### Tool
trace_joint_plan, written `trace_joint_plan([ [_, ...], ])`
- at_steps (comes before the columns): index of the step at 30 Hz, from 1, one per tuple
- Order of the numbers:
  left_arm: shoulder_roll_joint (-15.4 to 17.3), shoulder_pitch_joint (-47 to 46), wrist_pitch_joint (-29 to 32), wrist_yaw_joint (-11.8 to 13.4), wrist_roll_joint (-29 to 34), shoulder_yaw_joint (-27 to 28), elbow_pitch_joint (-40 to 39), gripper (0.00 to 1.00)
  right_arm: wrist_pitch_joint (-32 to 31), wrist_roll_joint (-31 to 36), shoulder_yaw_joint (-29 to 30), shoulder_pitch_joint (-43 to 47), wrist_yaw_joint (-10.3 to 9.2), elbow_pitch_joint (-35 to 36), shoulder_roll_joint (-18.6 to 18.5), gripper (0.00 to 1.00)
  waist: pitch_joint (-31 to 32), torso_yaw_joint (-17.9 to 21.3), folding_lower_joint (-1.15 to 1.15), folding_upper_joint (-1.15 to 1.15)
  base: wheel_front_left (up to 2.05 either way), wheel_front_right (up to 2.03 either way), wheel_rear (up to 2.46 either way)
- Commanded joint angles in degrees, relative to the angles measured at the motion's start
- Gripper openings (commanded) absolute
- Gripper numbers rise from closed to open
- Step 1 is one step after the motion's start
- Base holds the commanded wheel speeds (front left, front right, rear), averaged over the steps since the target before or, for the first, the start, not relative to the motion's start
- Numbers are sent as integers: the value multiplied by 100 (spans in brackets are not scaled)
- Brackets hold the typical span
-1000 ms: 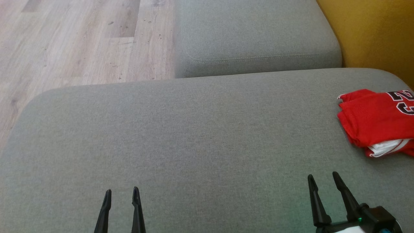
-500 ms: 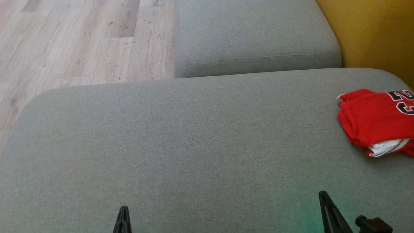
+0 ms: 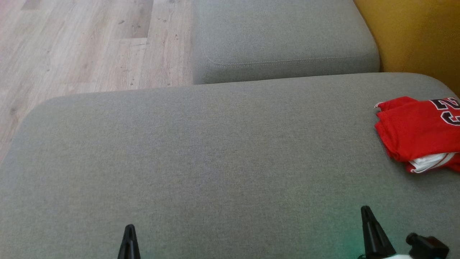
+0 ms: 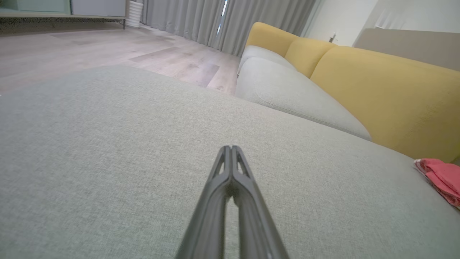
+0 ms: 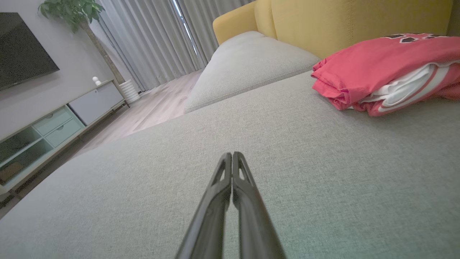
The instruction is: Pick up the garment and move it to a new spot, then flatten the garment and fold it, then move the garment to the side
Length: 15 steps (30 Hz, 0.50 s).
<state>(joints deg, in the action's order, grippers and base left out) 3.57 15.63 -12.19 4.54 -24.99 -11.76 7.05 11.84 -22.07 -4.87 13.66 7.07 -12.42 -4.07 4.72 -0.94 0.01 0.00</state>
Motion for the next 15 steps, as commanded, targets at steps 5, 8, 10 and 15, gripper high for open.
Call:
trace_joint_plan([
  [5, 60, -317, 71, -82, -446, 144, -106, 0, -80, -473, 69, -355, 9, 144, -58, 0, -25, 5, 0, 0, 0, 0, 0],
  [8, 68, -375, 112, -117, -649, 178, -77, 0, -122, -681, 88, -403, 10, 136, -62, 0, -39, 7, 0, 0, 0, 0, 0],
  [10, 73, -412, 140, -140, -784, 201, -59, 0, -150, -819, 101, -435, 11, 130, -65, 0, -49, 9, 0, 0, 0, 0, 0],
  [15, 84, -506, 210, -196, -1119, 261, -21, 0, -222, -1163, 135, -515, 13, 116, -70, 0, -72, 14, 0, 0, 0, 0, 0],
])
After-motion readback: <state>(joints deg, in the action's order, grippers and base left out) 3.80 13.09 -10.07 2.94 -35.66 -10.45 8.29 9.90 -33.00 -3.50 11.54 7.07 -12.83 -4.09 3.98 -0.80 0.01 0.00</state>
